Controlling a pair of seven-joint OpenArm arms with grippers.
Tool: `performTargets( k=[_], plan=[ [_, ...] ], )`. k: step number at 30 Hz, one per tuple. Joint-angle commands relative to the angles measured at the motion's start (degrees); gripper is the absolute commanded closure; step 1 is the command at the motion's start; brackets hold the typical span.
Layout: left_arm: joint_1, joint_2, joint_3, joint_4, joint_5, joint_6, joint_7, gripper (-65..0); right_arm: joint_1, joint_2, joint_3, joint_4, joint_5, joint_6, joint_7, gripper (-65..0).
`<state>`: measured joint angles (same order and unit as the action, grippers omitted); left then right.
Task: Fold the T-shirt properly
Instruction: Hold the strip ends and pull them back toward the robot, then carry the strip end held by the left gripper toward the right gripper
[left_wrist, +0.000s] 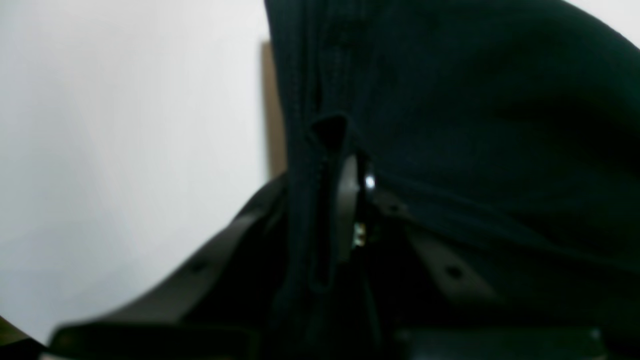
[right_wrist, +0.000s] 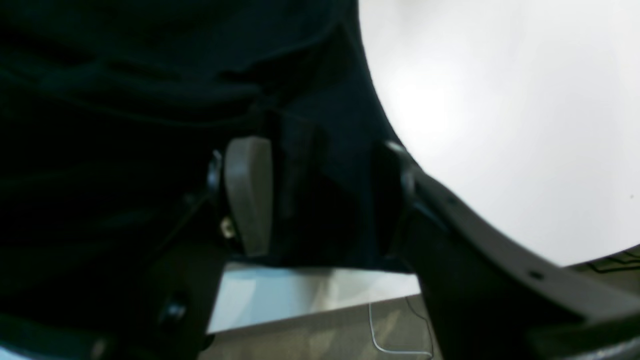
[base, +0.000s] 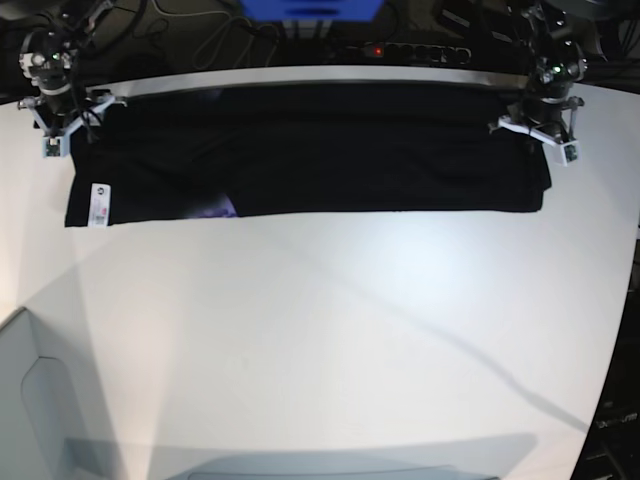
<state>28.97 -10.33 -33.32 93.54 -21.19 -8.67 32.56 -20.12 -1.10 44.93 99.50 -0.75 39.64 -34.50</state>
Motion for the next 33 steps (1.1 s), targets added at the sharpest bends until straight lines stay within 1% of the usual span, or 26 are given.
performTargets(
  k=[1, 4, 9, 13, 15, 22, 24, 27, 33],
  plan=[
    [0.70, -0.35, -0.31, 0.66, 1.89, 1.33, 2.74, -0.4, 0.56, 0.62, 0.22, 0.67, 0.36, 0.36, 1.05, -31.7],
    [1.31, -0.35, -0.31, 4.97, 0.49, 1.33, 3.00, 0.0, 0.91, 0.62, 0.22, 0.67, 0.36, 0.36, 1.05, -31.7],
    [5.62, -0.27, 0.05, 16.40, -5.49, 1.33, 3.00, 0.0, 1.44, 0.62, -1.19, 0.67, 0.36, 0.36, 1.05, -31.7],
    [6.68, 0.44, 4.00, 21.67, -7.25, 1.33, 3.09, 0.0, 1.70, 0.44, -1.45, 0.67, 0.36, 0.36, 0.96, -31.7],
    [6.68, 0.53, 7.96, 21.94, -7.34, 1.33, 3.18, 0.0, 1.70, 0.36, -1.54, 0.67, 0.36, 0.36, 0.96, -31.7],
    [6.15, -0.09, 25.89, 21.94, -6.90, 1.33, 2.83, 0.0, 1.70, 0.36, -1.54, 0.67, 0.36, 0.36, 0.96, -31.7],
    [4.83, -0.18, 31.08, 21.94, -6.81, 1.33, 2.74, 0.0, 1.70, 0.36, -1.54, 0.67, 0.36, 0.36, 0.96, -31.7],
    [2.90, -0.18, 36.62, 21.58, -6.81, 1.41, 2.74, 0.0, 1.70, 0.36, -1.54, 0.67, 0.36, 0.36, 0.96, -31.7],
    [-3.61, -0.18, 45.58, 20.09, -6.72, 1.94, 3.18, 0.0, 1.70, 0.36, -1.54, 0.67, 0.36, 0.36, 0.96, -31.7]
  ],
)
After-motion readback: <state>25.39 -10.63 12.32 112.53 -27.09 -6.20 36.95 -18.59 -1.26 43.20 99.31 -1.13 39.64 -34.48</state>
